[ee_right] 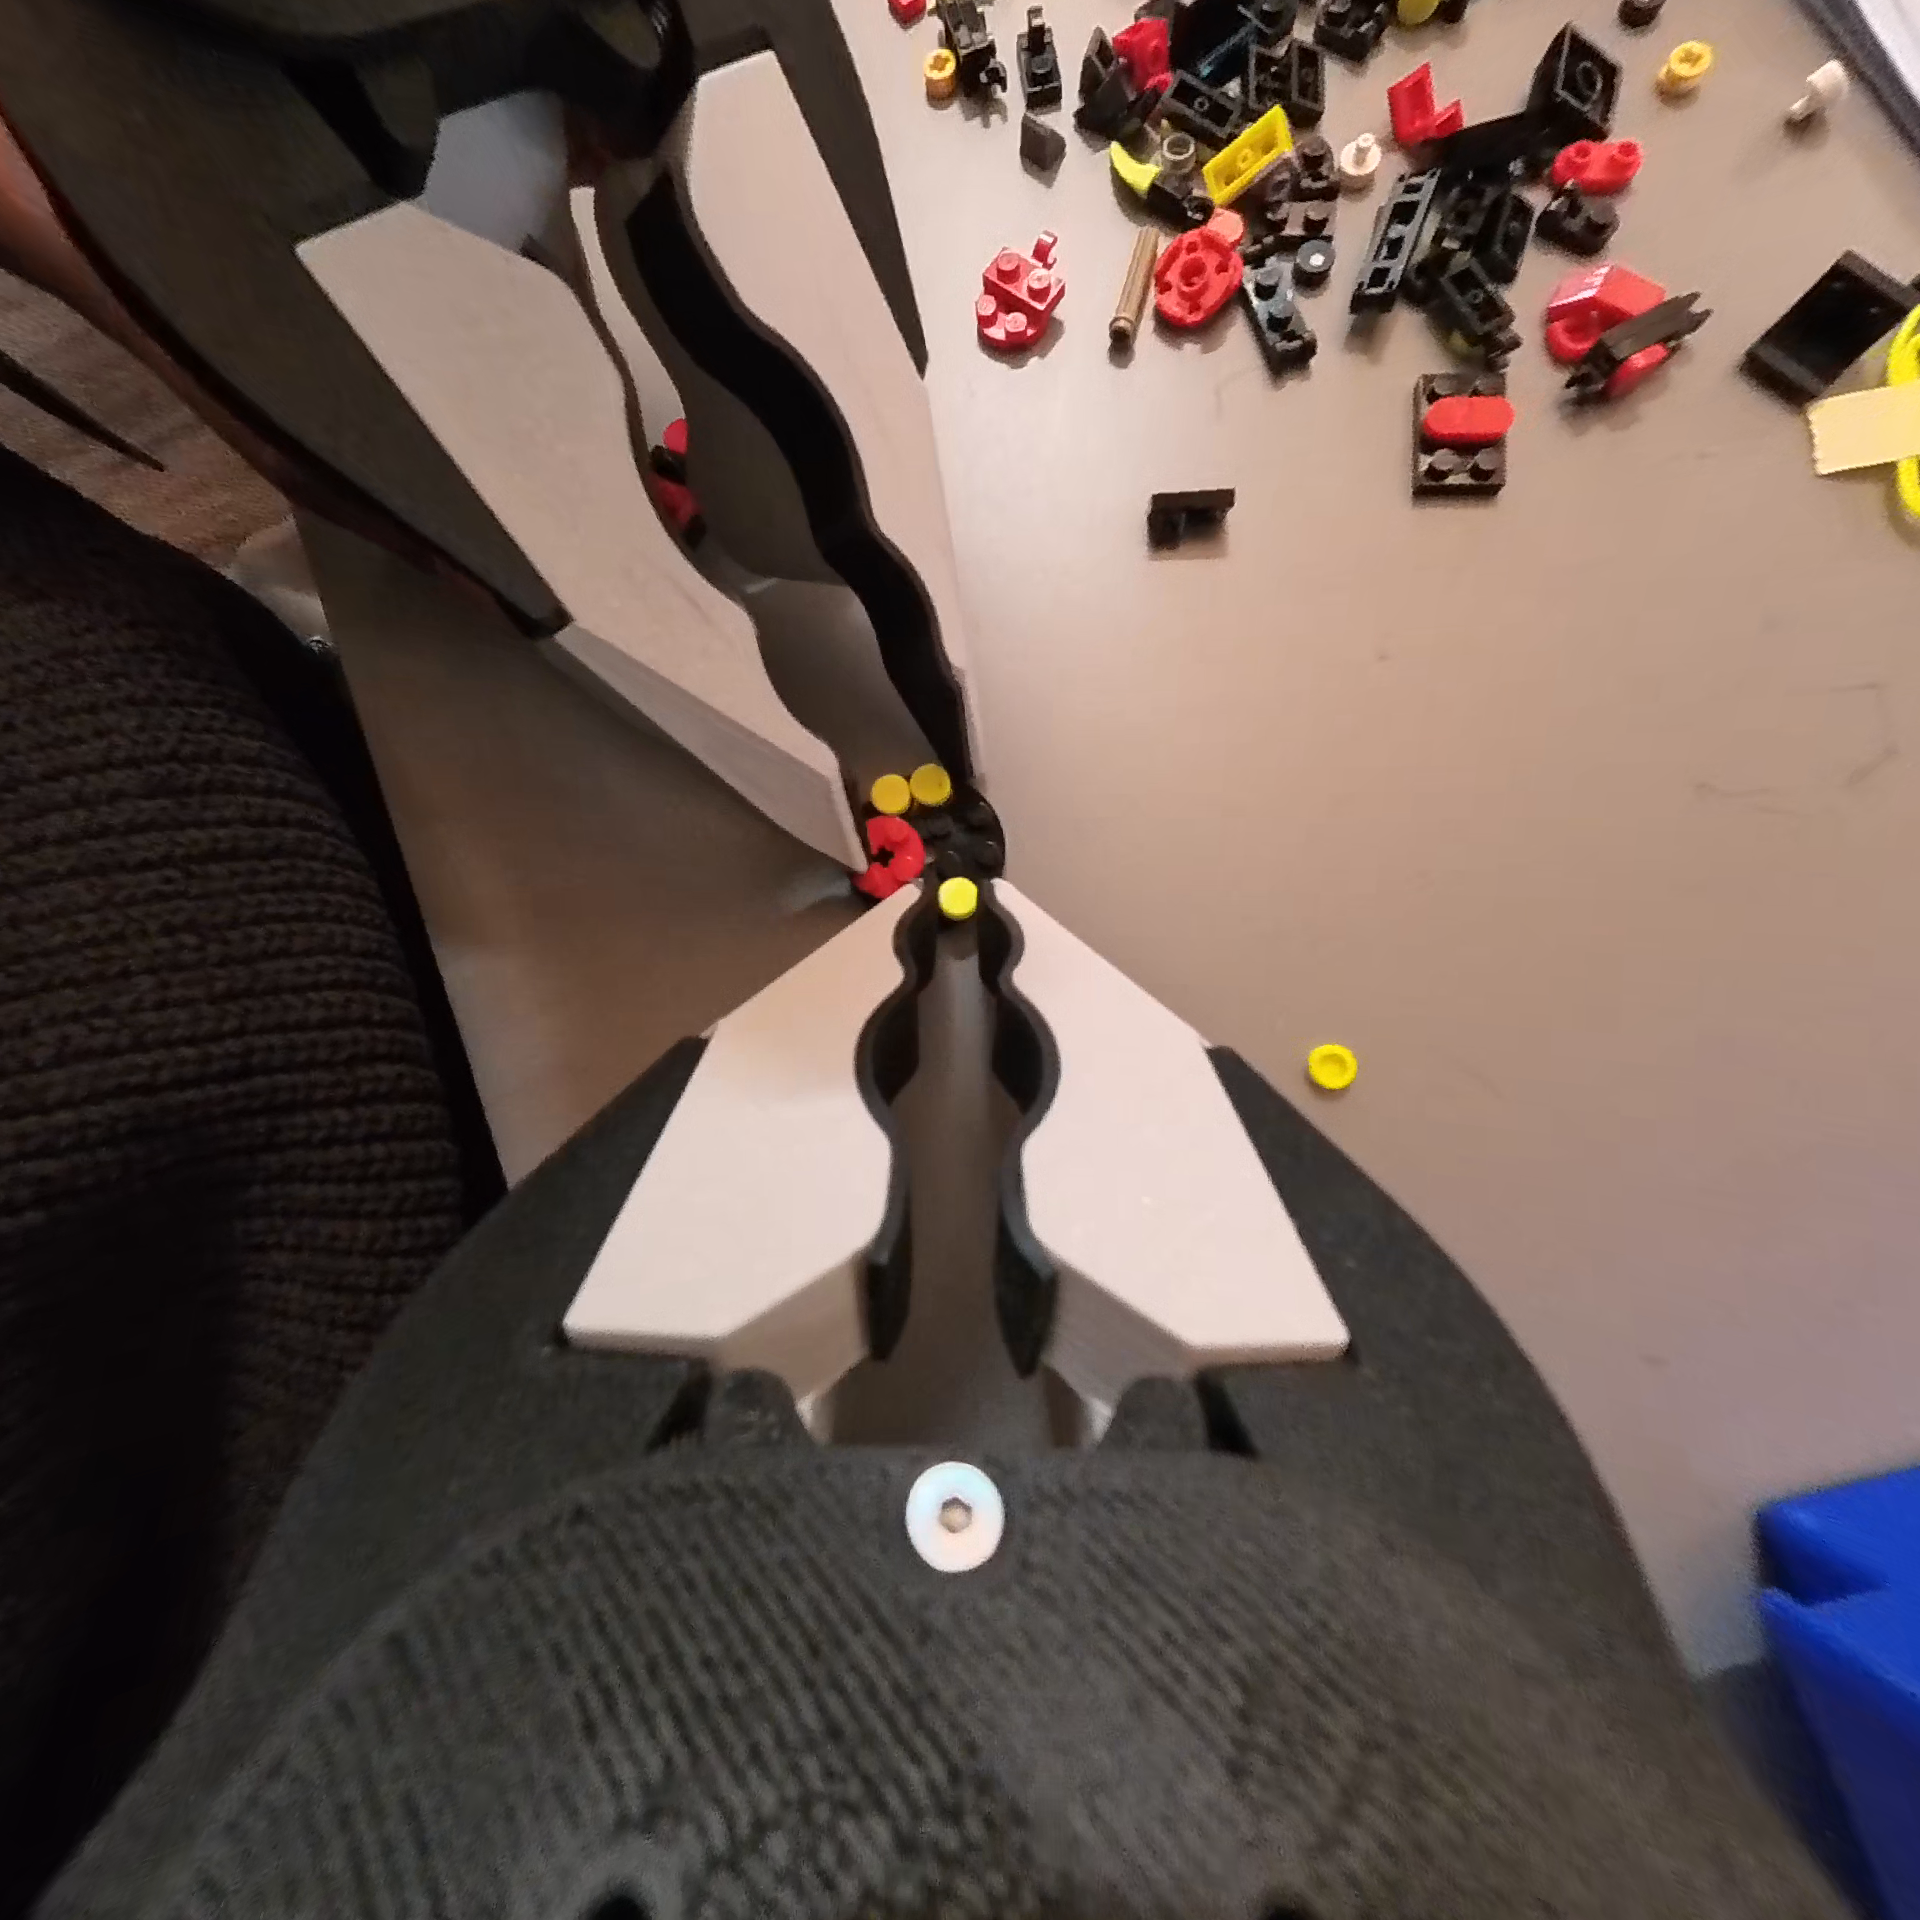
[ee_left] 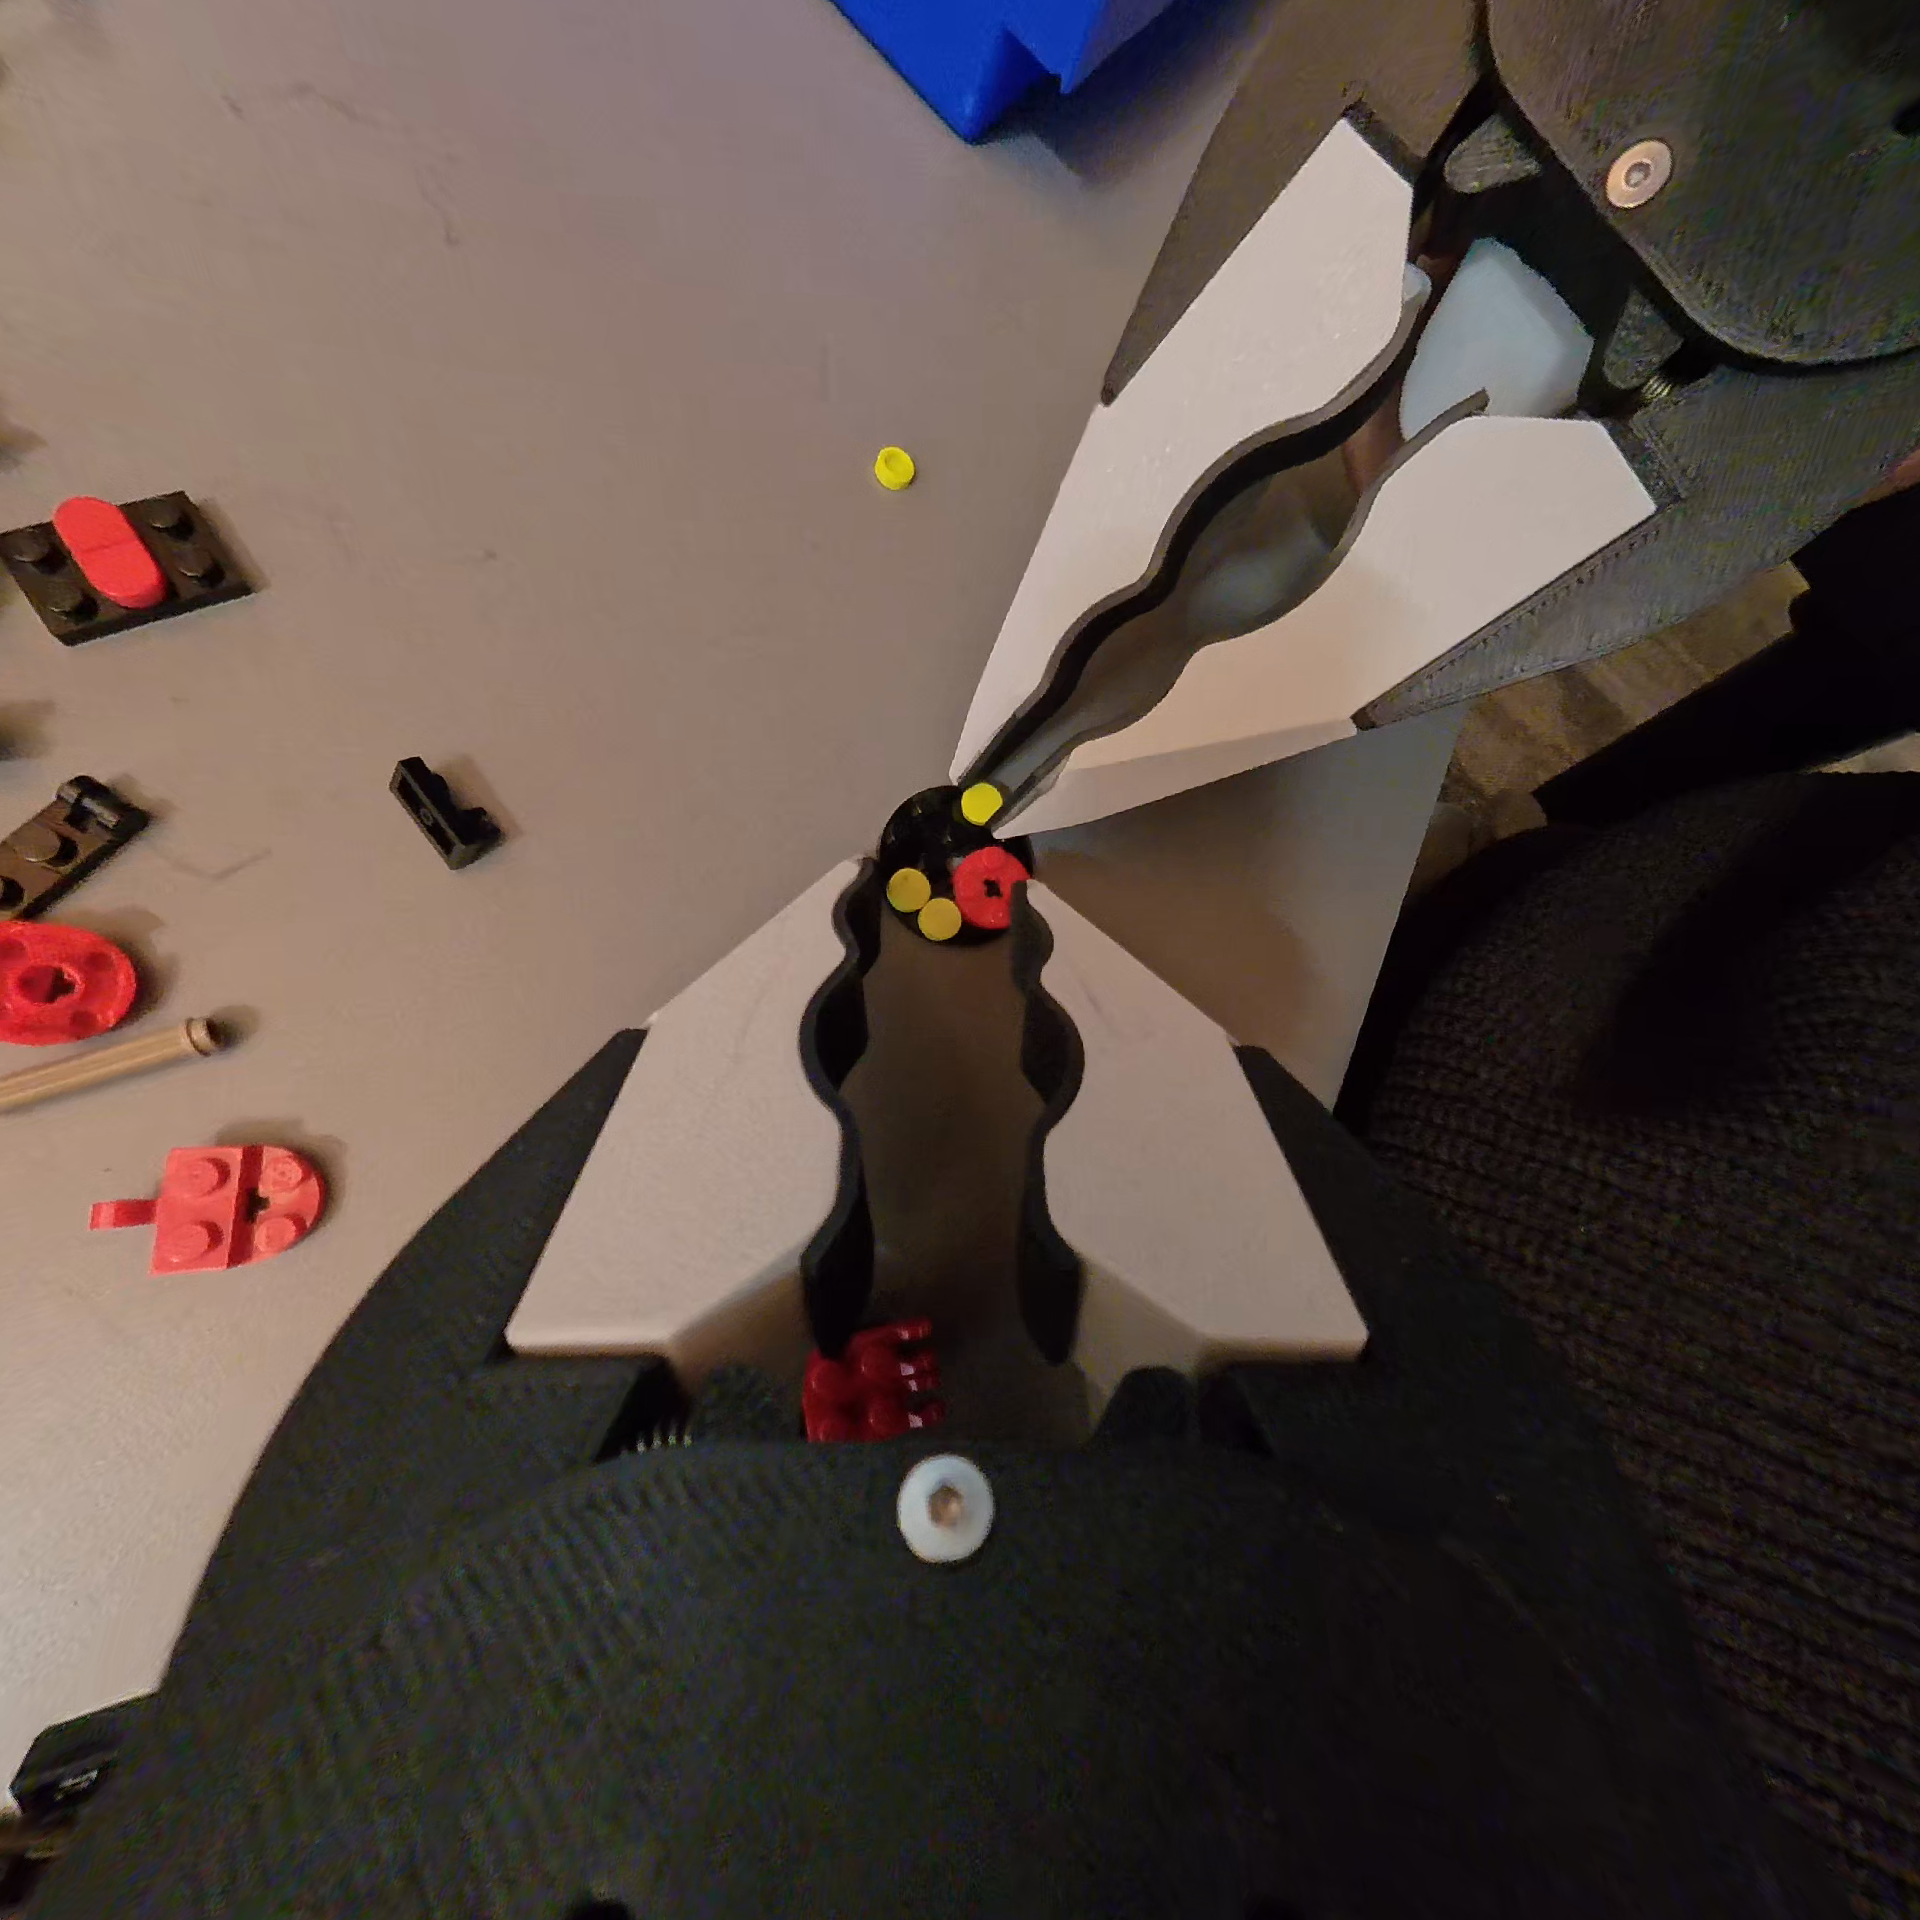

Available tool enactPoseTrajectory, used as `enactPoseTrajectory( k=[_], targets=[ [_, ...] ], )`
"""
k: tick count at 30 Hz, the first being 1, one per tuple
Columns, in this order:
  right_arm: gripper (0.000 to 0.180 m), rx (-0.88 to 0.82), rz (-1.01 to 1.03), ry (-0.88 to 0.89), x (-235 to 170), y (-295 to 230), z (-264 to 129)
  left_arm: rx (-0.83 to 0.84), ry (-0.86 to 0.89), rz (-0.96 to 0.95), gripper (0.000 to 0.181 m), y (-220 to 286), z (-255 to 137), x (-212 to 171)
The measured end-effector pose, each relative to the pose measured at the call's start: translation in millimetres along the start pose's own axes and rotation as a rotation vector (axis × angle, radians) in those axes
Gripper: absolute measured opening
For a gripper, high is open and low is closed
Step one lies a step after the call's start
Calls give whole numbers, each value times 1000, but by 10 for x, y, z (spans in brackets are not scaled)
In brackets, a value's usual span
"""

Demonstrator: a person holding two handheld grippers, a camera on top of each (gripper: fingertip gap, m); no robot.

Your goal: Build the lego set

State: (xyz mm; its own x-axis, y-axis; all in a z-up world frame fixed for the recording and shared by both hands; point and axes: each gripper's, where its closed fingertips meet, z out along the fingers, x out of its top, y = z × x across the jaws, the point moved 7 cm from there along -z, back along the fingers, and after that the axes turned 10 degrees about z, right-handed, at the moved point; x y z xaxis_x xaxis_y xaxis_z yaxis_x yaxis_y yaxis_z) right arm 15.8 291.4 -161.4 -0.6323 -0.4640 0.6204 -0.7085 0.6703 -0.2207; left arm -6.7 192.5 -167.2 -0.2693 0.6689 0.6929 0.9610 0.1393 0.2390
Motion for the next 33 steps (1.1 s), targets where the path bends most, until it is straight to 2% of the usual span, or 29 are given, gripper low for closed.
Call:
enactPoseTrajectory(
  k=[11, 13, 16, 21, 26, 33],
  targets=[
    [8, 4, -9, 19, -25, 2, -15, -5, 1, -12, 22, 4, 2, 2],
    [29, 22, -1, 24, -22, 2, -35, -3, 1, -10, 22, 9, 4, 3],
    [26, 65, 38, 96, 56, 2, -125, -1, 0, -11, 22, 7, 6, 7],
    [0, 88, 79, 101, 43, 68, -146, -5, 2, -18, 22, 2, 7, 8],
    [0, 40, 15, 27, -12, 40, -52, -8, 5, -26, 21, -3, 6, 7],
    [0, 48, 7, 19, -10, 12, -33, -8, 6, -32, 21, -7, 7, 7]
  ],
)
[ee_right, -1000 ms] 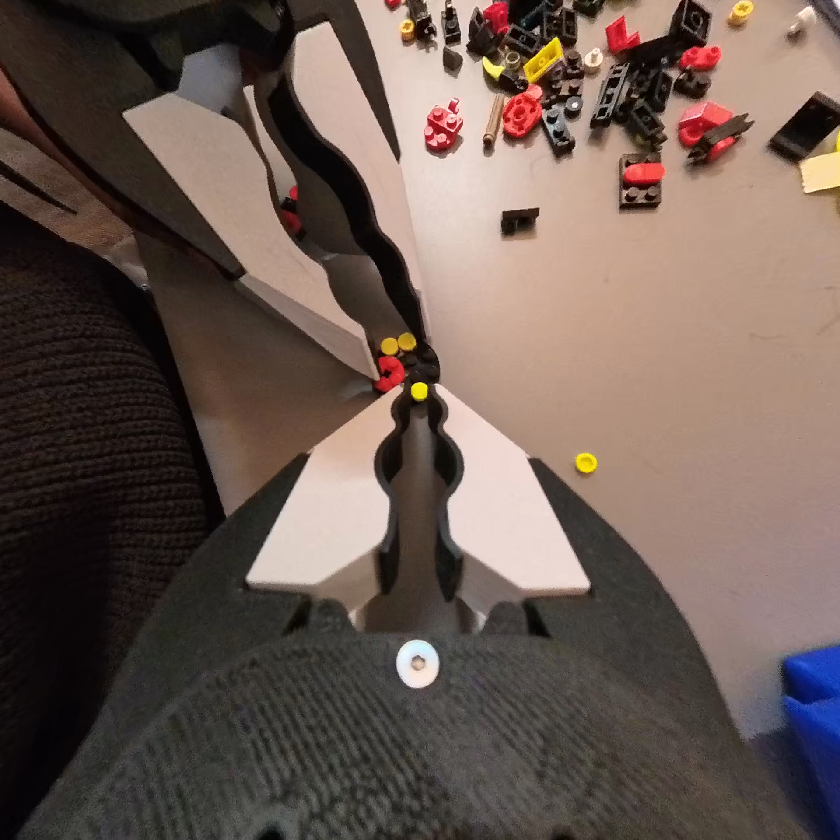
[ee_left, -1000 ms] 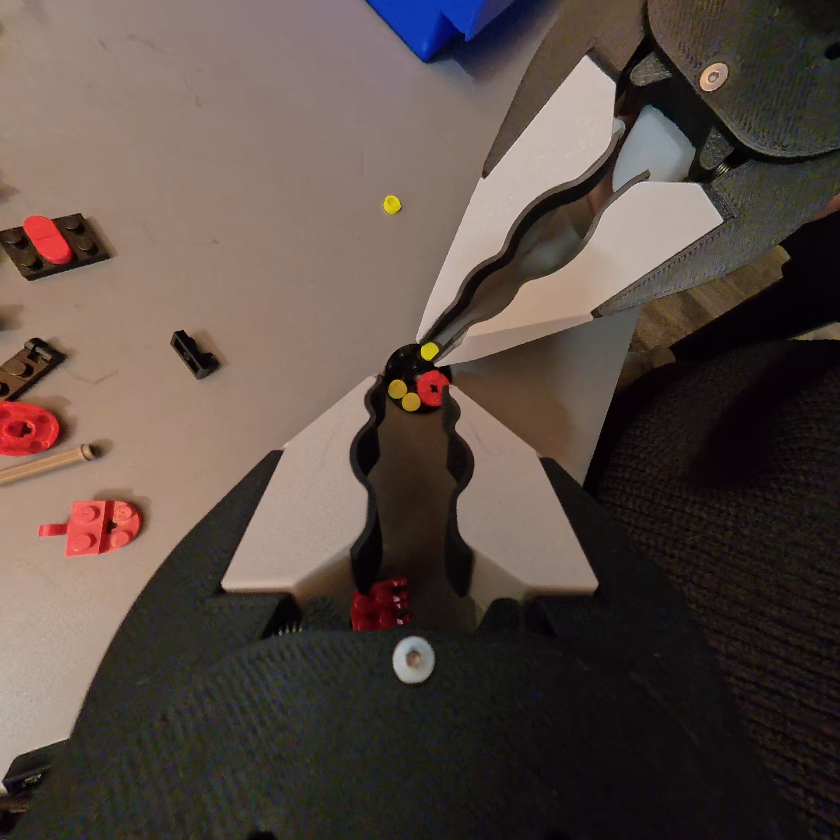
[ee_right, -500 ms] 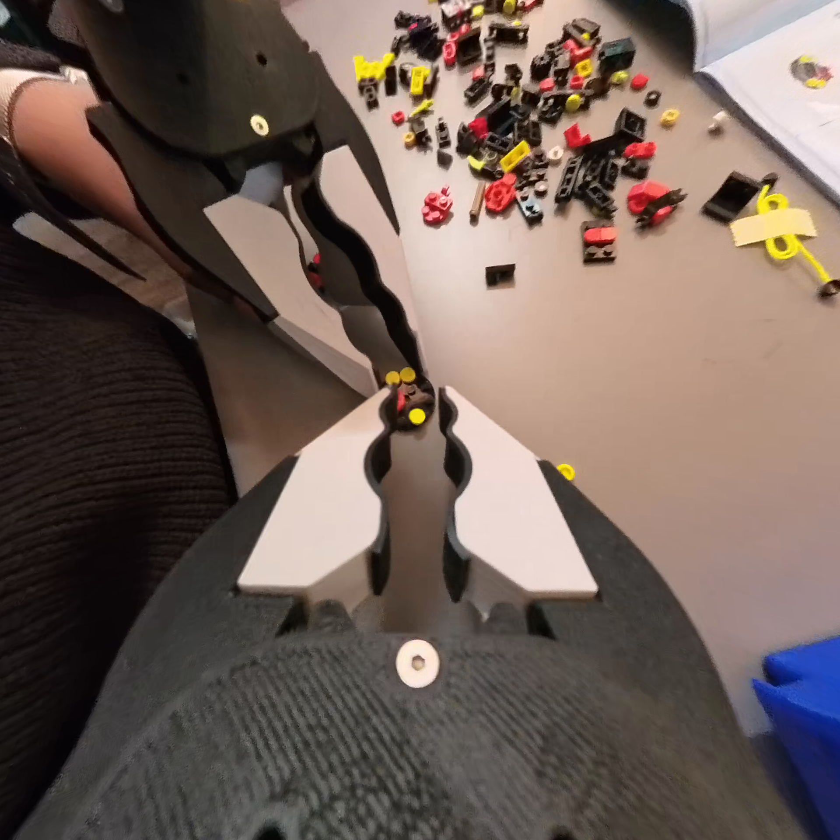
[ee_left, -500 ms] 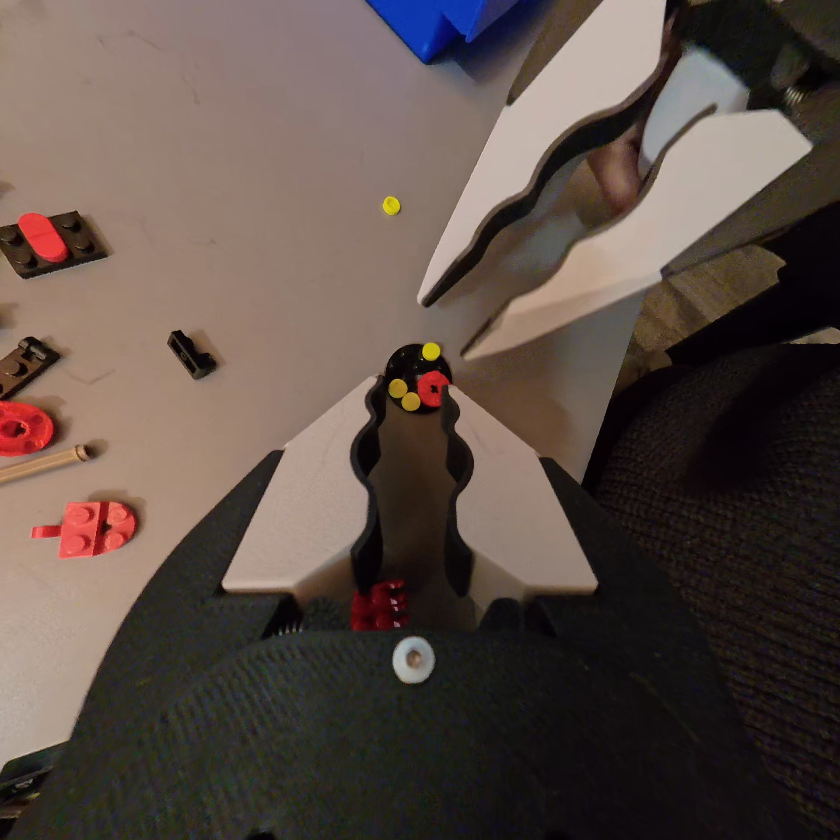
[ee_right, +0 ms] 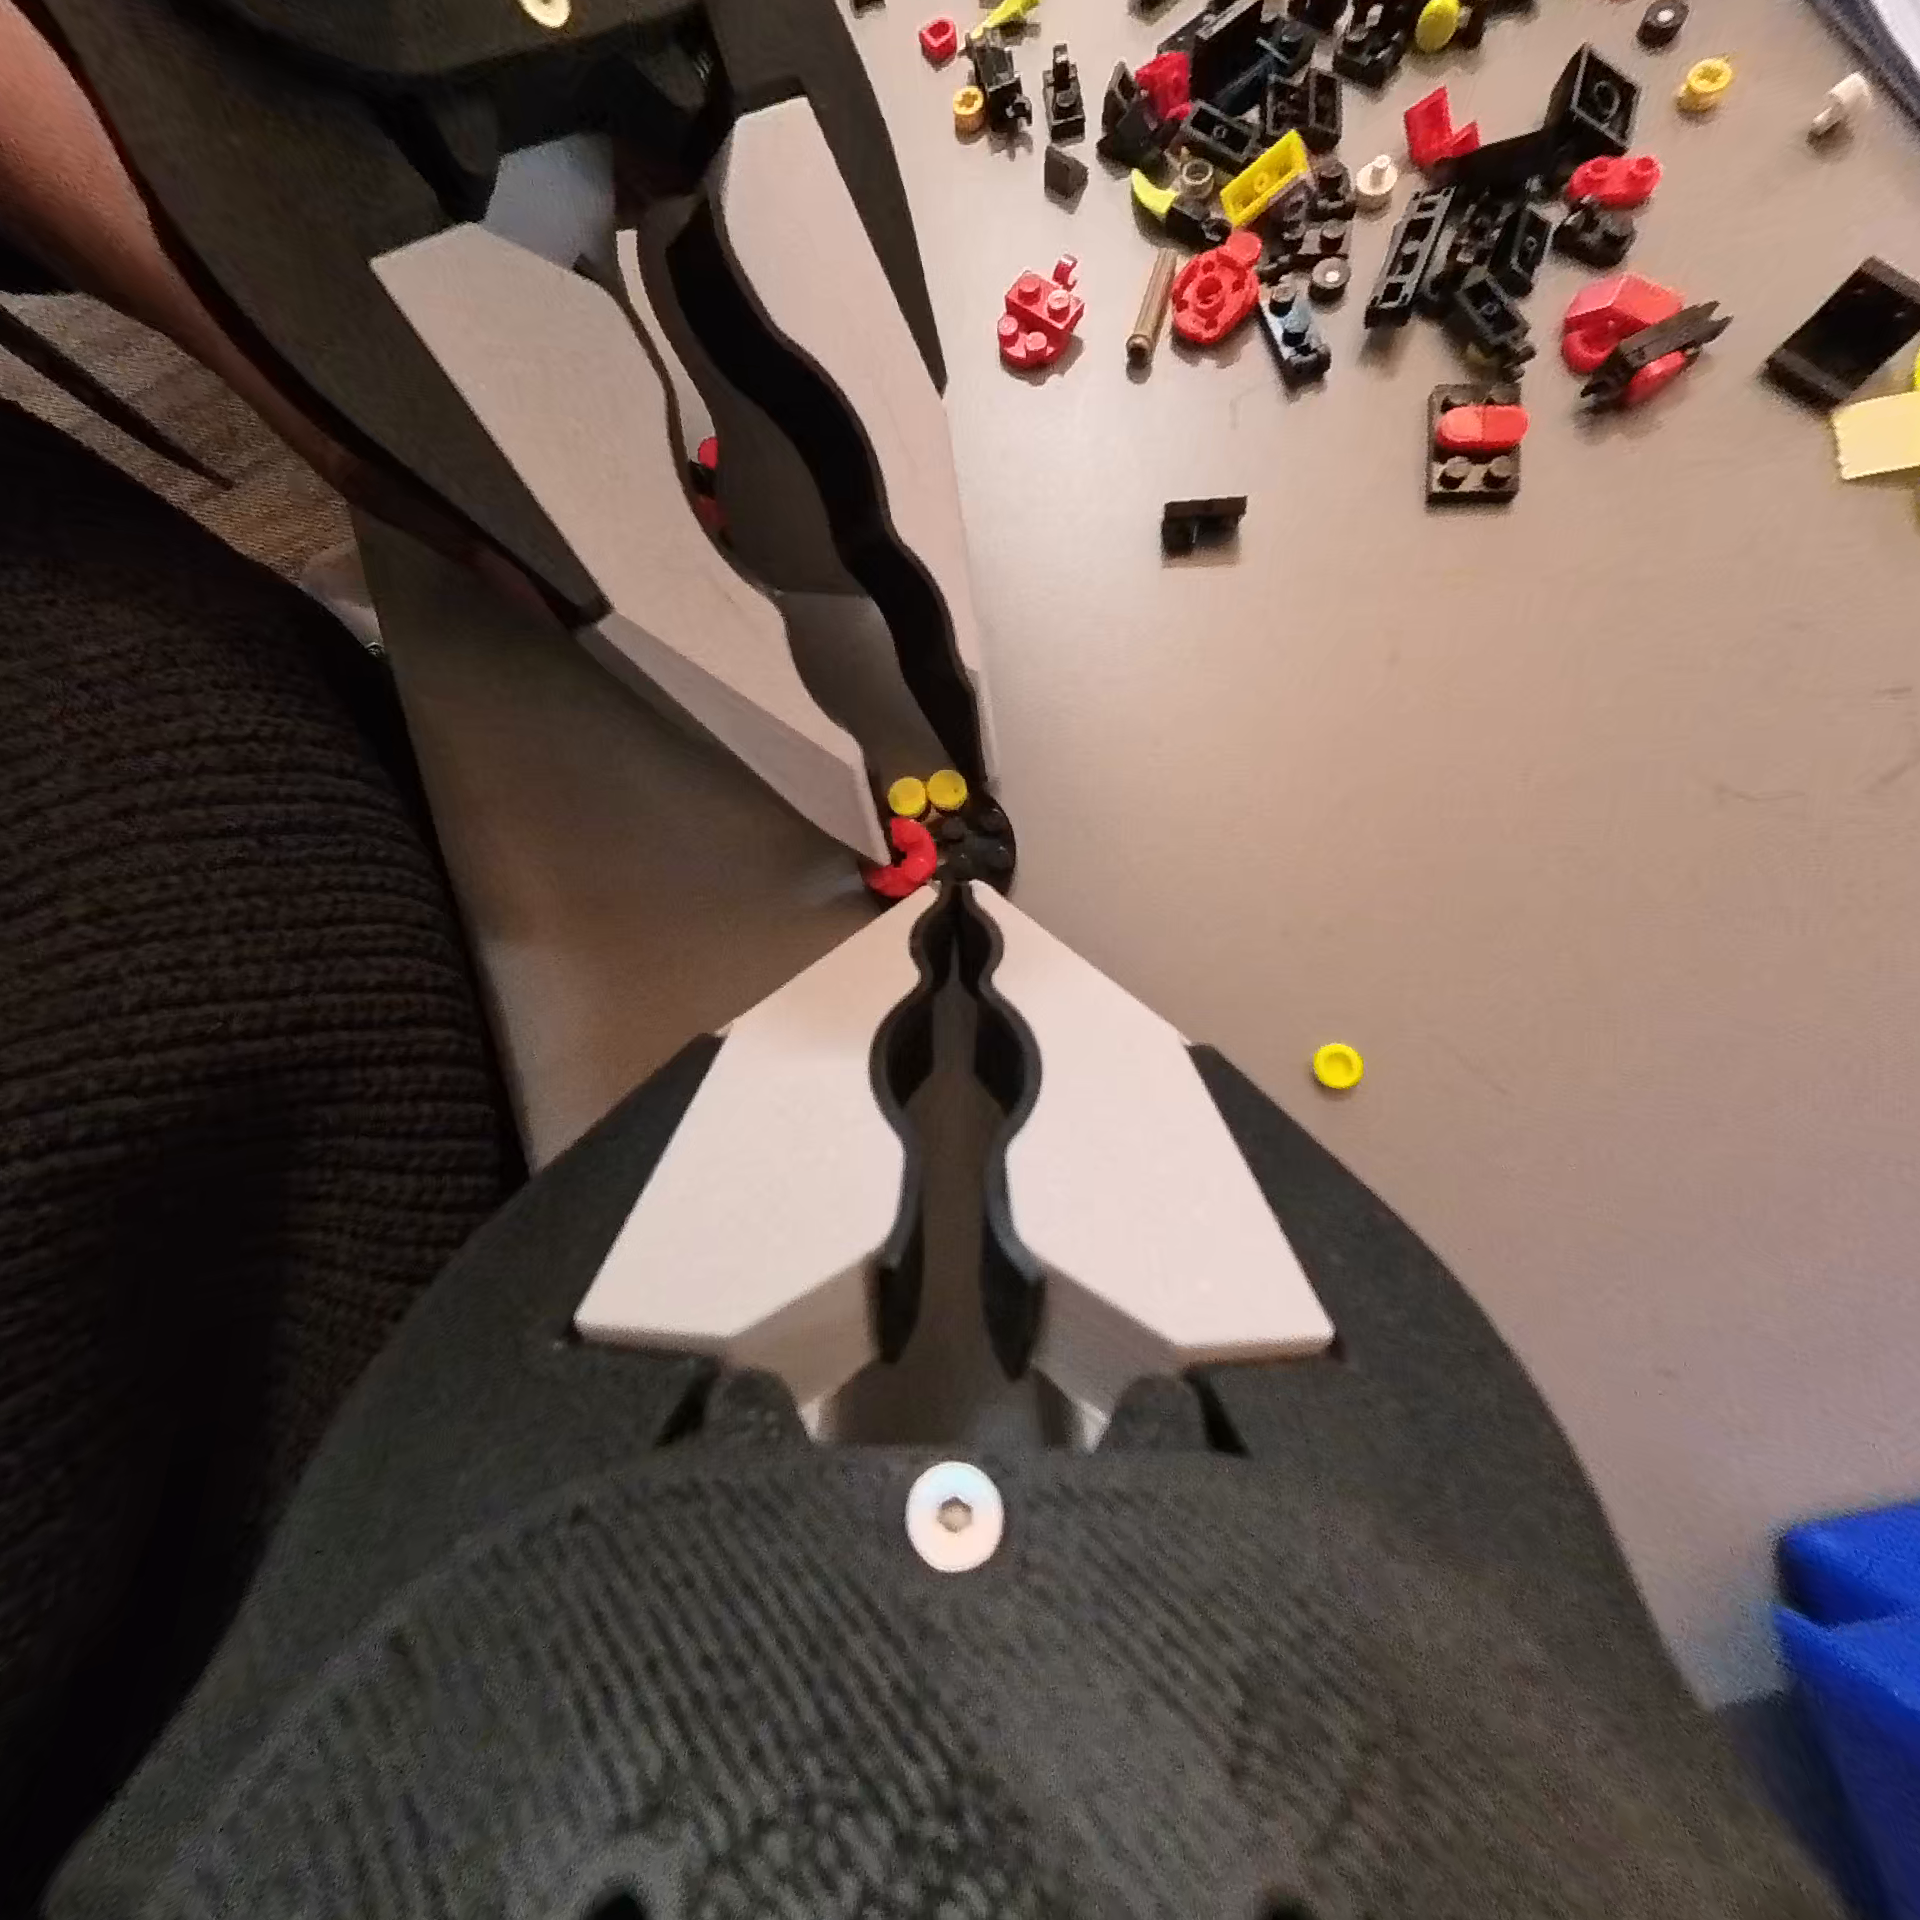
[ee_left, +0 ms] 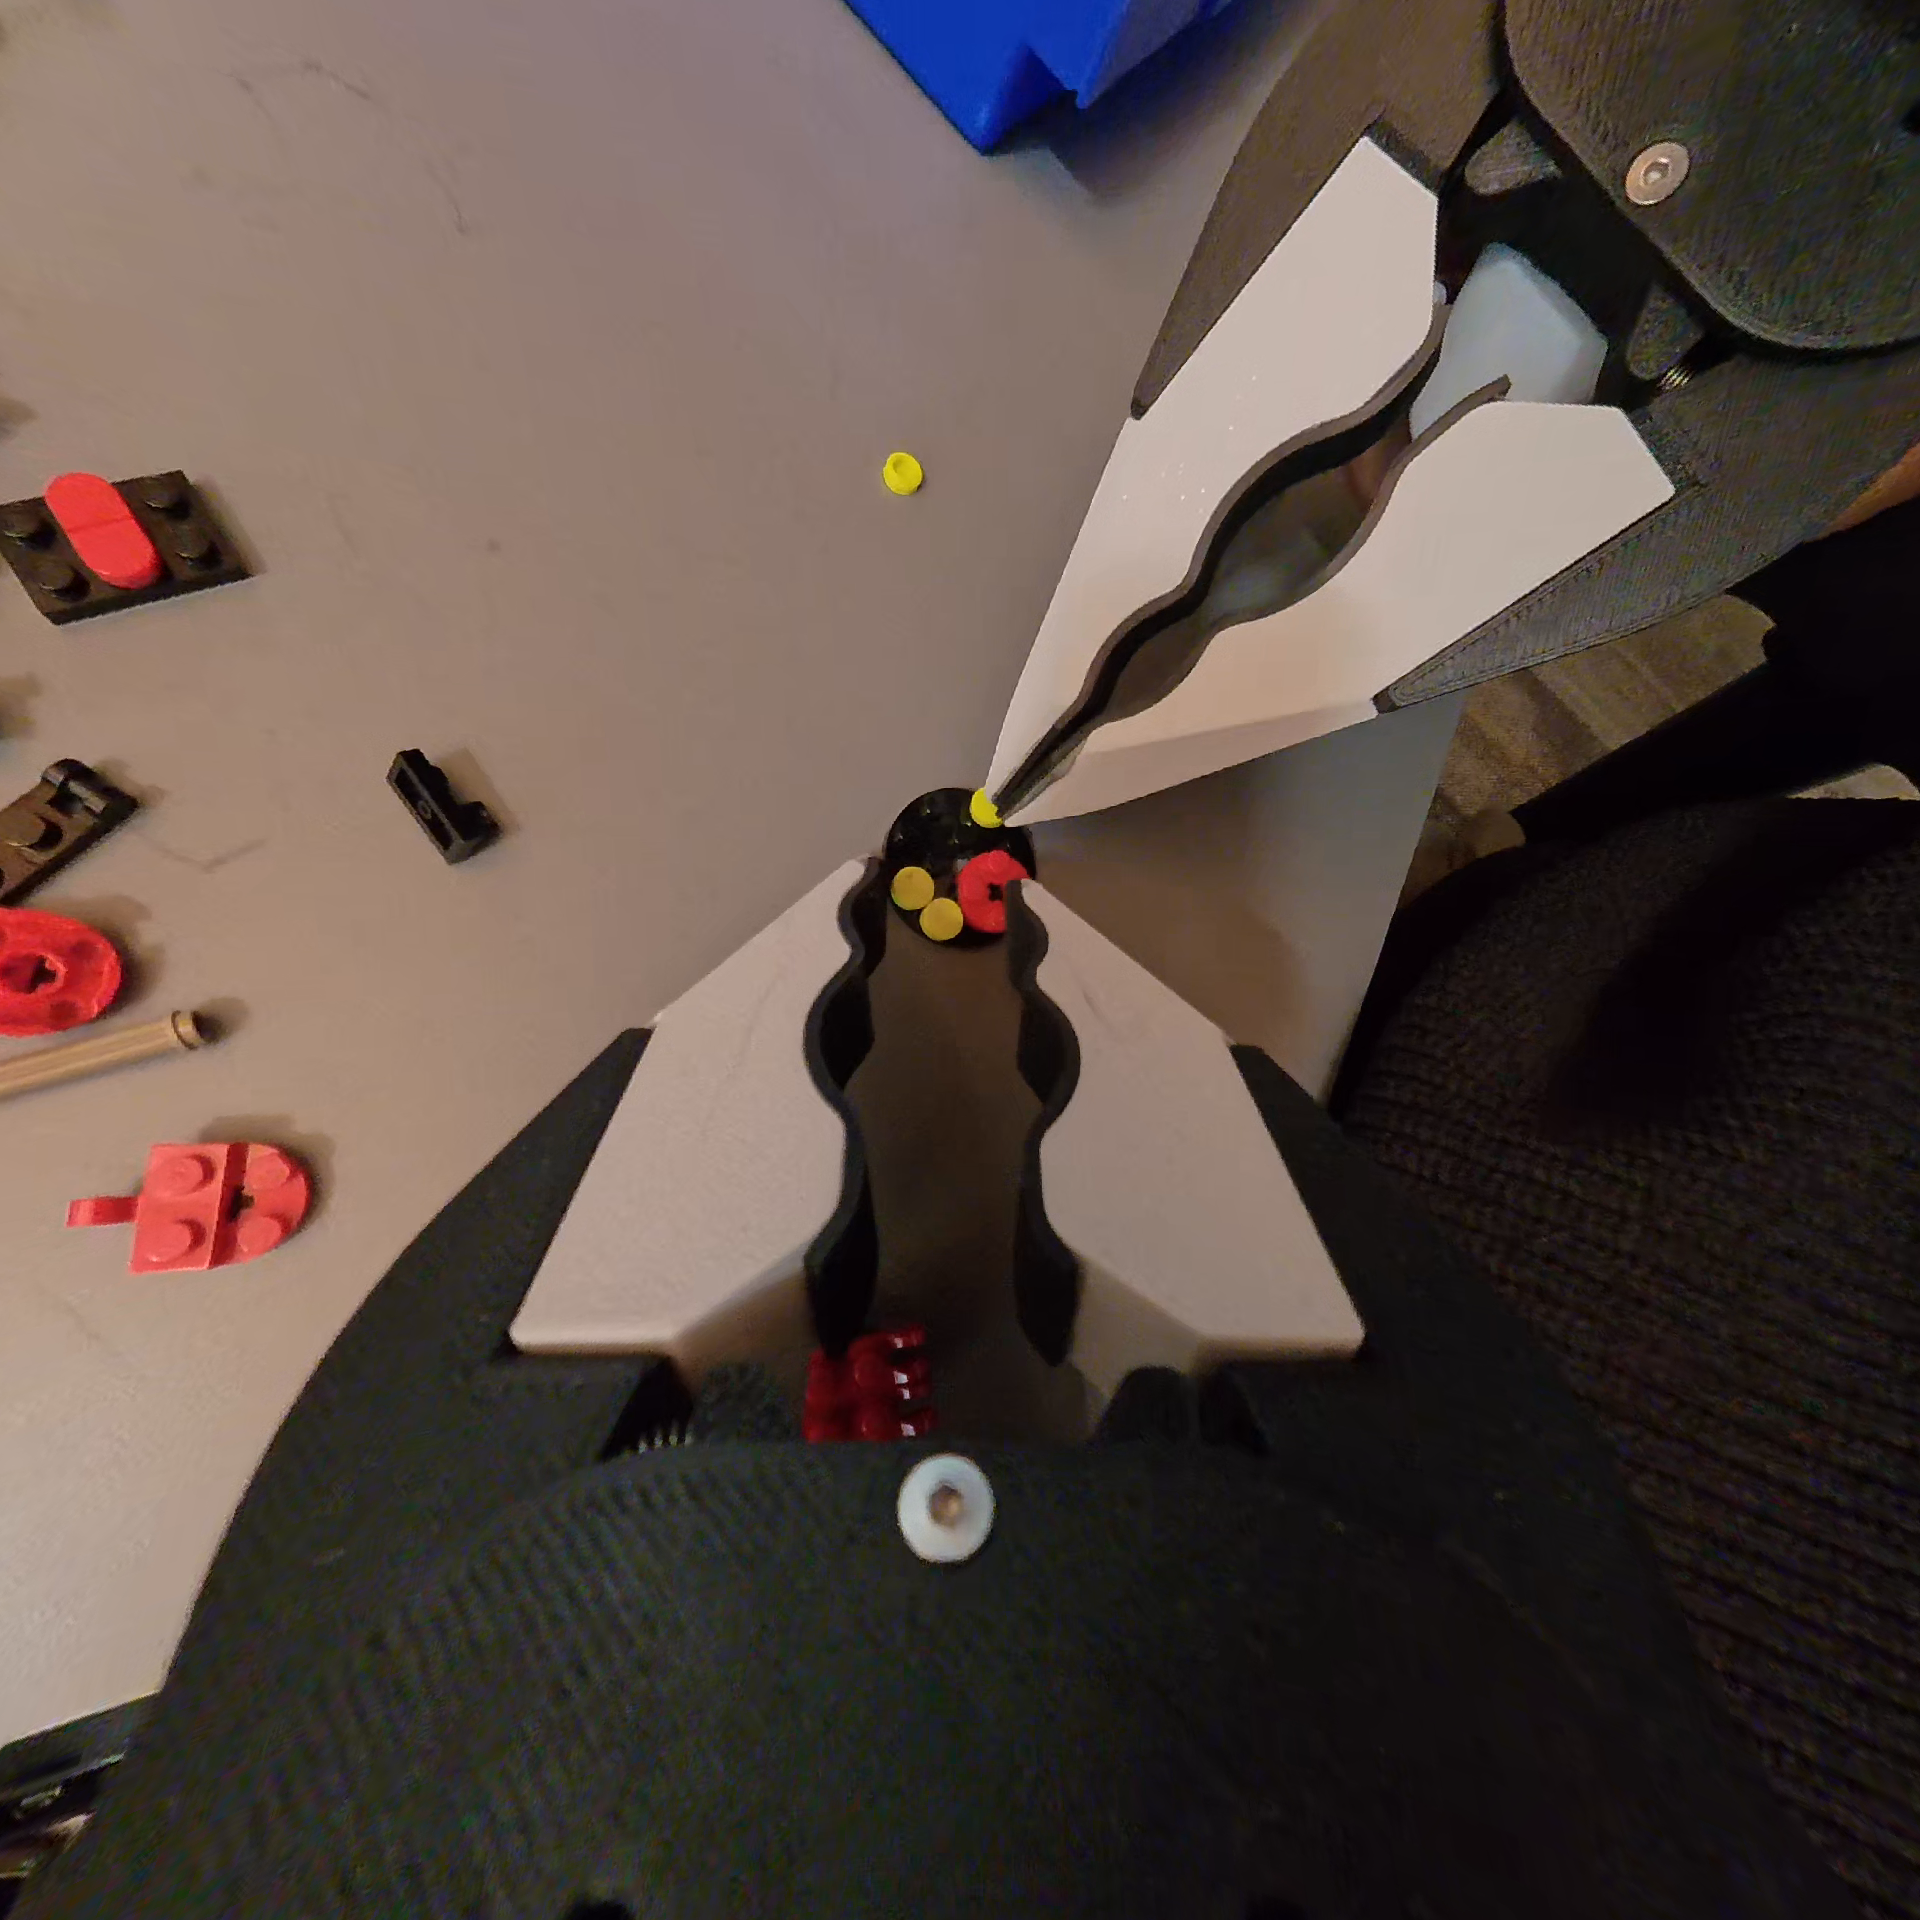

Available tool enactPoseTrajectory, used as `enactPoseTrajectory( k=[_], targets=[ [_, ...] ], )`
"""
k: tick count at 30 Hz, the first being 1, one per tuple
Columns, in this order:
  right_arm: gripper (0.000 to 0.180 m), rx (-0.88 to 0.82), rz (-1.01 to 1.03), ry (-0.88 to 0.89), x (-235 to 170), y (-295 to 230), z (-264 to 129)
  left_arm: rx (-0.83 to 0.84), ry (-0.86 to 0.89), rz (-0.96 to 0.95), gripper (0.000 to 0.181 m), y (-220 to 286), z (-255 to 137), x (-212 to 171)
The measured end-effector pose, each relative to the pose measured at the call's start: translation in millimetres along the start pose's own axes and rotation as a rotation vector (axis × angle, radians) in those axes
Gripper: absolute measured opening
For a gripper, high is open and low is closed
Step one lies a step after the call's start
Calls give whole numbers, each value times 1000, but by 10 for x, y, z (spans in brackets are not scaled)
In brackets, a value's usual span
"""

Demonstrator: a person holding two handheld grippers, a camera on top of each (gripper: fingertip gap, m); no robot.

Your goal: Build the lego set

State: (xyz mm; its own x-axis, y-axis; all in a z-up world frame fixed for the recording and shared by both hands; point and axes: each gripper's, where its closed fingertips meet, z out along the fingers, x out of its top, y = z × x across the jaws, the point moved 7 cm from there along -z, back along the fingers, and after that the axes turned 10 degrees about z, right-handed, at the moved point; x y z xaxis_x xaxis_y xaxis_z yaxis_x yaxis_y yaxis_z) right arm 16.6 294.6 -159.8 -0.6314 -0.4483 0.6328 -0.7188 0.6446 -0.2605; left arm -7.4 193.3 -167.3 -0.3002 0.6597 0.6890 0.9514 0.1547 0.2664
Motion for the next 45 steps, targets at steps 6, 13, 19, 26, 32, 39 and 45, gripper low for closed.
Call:
enactPoseTrajectory(
  k=[6, 13, 19, 26, 32, 39, 45],
  targets=[
    [0, -11, -19, 8, -12, -12, 2, 8, -3, -1, 19, -5, 2, 1],
    [0, -38, -55, 11, -23, -32, 6, 14, -5, 1, 18, -10, 4, 2],
    [0, -49, -38, 15, -31, -41, 9, 16, -4, -2, 17, -11, 4, 2],
    [18, 6, -18, 171, 74, -22, -183, 17, -2, 0, 18, -12, -2, -7],
    [58, -93, -168, 17, -56, -64, 37, -15, 13, -51, 17, -43, -9, -13],
    [31, -52, -123, 39, -11, -96, 125, -39, 23, -82, 19, -54, -24, -23],
    [30, -46, -111, 62, 10, -54, 61, -85, 104, -155, 26, -116, -132, 17]
  ],
)
